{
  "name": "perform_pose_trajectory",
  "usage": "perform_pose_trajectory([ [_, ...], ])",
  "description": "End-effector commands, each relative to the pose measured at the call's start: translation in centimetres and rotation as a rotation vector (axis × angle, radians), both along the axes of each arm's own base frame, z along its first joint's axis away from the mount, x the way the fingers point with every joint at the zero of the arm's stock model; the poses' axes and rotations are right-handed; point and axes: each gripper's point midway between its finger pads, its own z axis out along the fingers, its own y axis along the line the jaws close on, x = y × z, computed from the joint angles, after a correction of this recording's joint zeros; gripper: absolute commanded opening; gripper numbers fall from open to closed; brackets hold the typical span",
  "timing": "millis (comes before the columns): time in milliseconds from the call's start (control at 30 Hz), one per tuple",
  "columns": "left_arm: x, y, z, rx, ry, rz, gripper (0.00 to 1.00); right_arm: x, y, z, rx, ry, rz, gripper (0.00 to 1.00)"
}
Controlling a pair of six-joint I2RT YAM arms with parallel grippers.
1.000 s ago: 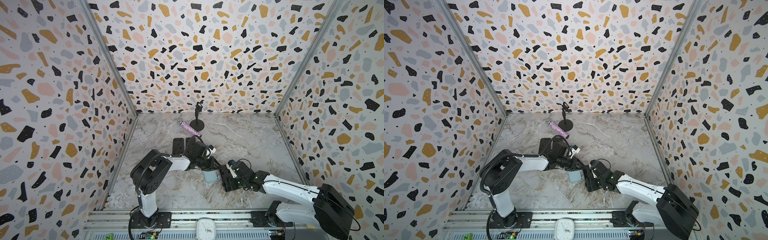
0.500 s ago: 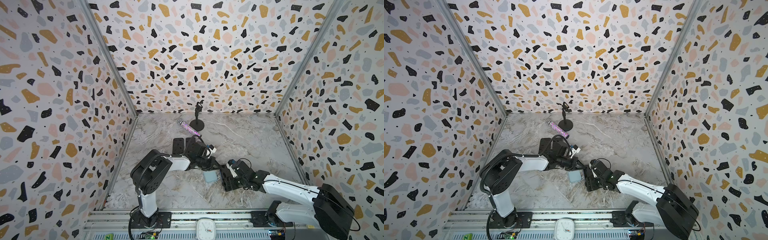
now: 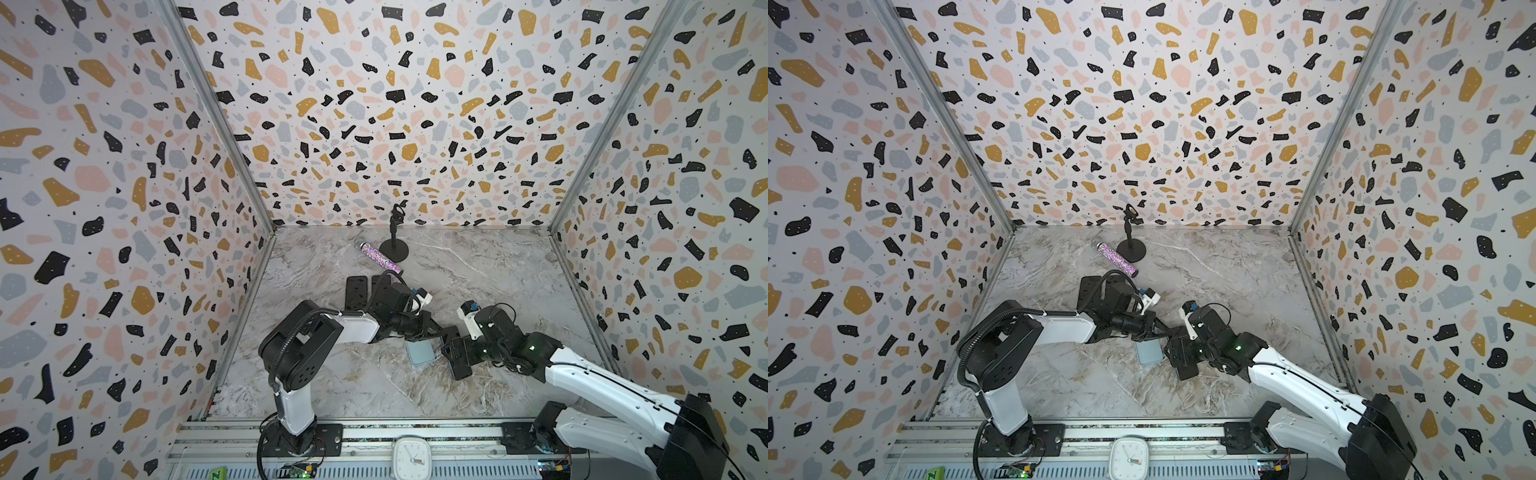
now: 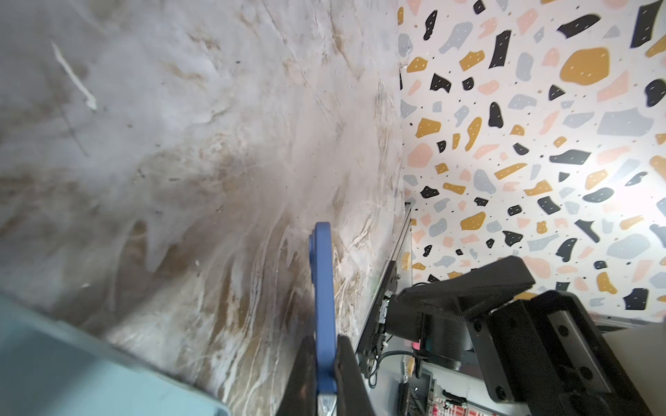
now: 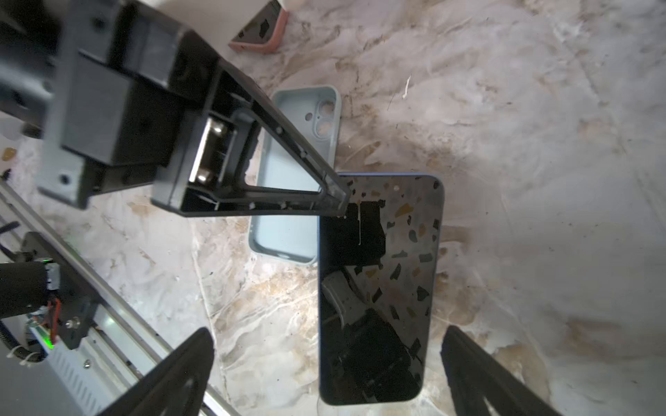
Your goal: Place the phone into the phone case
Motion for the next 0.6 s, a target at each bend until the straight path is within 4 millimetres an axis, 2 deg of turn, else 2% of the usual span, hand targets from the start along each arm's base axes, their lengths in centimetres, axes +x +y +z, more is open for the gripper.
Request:
perform_pose_trajectory([
  [0,1.6,-0.7,5.7,-0.187,-0.059,0.051,0.00,-0.2,-1.0,1.9,0.093,0.063,-0.094,0.98],
  [167,3.1,-0.7,9.0,-0.330,-0.049,0.114,0.00,0.5,-2.6,3.2,0.303,0.117,-0.190,0.95],
  [300,4.0,-0.2,8.9,-0.343,-0.039,0.151,0.00,0.9,-3.9,3.1,0.481,0.186,-0.240,0.91],
  [467,4.5,0.3,10.3,-0.435,-0.025,0.197,0.00,1.3,-4.4,3.6,0.733,0.240,-0.256,0.82],
  [567,4.6,0.5,11.2,-0.495,-0.010,0.211,0.00,1.5,-4.7,4.6,0.845,0.225,-0.253,0.76],
])
